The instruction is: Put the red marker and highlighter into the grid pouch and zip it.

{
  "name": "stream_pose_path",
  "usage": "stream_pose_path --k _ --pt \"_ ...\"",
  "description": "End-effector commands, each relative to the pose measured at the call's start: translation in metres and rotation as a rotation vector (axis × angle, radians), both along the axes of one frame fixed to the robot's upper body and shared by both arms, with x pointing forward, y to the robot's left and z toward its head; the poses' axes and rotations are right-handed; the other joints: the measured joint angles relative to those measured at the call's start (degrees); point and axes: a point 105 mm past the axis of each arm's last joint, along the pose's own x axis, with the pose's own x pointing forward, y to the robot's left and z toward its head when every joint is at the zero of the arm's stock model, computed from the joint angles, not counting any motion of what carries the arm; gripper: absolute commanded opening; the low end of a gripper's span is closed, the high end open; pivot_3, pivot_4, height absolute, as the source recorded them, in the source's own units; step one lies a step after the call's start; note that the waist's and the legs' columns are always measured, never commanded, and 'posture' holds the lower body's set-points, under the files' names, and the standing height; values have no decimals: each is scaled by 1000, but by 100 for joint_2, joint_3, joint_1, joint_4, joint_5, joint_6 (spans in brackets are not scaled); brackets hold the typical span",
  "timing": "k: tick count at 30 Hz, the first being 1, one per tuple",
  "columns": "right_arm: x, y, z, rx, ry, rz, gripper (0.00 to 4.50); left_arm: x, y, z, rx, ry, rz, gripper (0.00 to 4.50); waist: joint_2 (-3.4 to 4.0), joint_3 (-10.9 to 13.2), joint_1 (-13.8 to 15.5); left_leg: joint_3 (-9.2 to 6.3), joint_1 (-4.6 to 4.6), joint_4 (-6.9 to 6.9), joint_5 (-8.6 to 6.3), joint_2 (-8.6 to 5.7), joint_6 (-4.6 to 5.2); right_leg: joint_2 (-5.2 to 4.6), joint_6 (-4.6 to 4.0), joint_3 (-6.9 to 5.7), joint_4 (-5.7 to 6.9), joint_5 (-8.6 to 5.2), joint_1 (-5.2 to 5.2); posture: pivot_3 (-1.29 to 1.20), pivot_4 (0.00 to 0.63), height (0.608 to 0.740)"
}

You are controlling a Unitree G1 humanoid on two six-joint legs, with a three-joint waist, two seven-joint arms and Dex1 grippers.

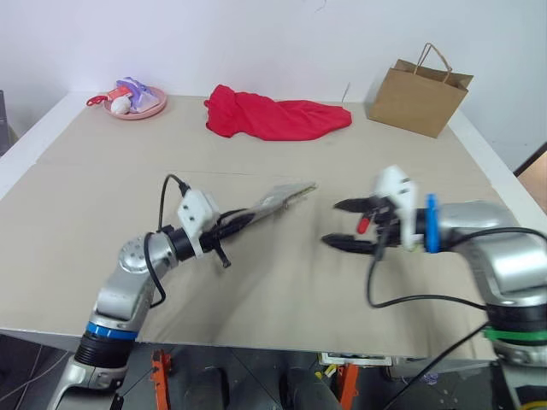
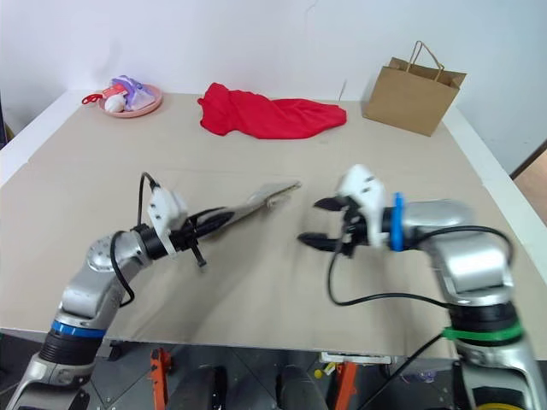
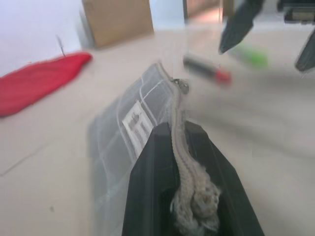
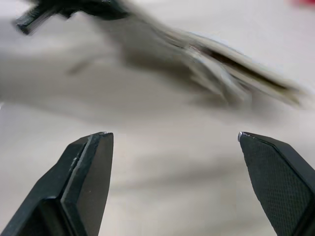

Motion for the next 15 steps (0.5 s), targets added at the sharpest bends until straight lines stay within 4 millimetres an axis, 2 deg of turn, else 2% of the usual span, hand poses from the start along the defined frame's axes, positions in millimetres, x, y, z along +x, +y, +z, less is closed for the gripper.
stream_pose_path --k 1,3,5,8,10,15 --pt "10 -44 15 23 -72 -202 4373 -5 8 22 -22 -30 -37 0 1 0 -3 -3 5 0 0 -1 0 0 -2 -1 0 0 5 0 150 740" --pt "24 -80 6 -23 -89 -403 4373 -3 13 22 -14 -23 -38 0 1 0 -7 -3 21 0 1 0 0 2 -5 0 0 -4 17 0 150 740" --pt "39 -116 -3 1 -64 -642 4373 -2 15 21 -7 -20 -33 0 2 0 -20 1 33 0 2 0 2 1 2 6 0 -10 25 0 150 740" --pt "49 -148 -16 66 -24 -925 4373 -1 15 17 -4 -18 -28 0 3 1 -57 0 34 -1 10 0 -1 2 0 12 1 -5 24 0 150 740" --pt "51 -154 -22 195 15 -1085 4373 -2 14 14 -13 -13 -34 0 5 0 -77 -2 35 -8 13 1 -3 4 -13 18 3 3 20 0 150 740" --pt "50 -134 -44 235 92 -1230 4373 -2 10 12 -35 -10 -38 0 15 -1 -58 -7 28 -25 17 4 -11 10 -17 11 5 -1 10 0 150 740"
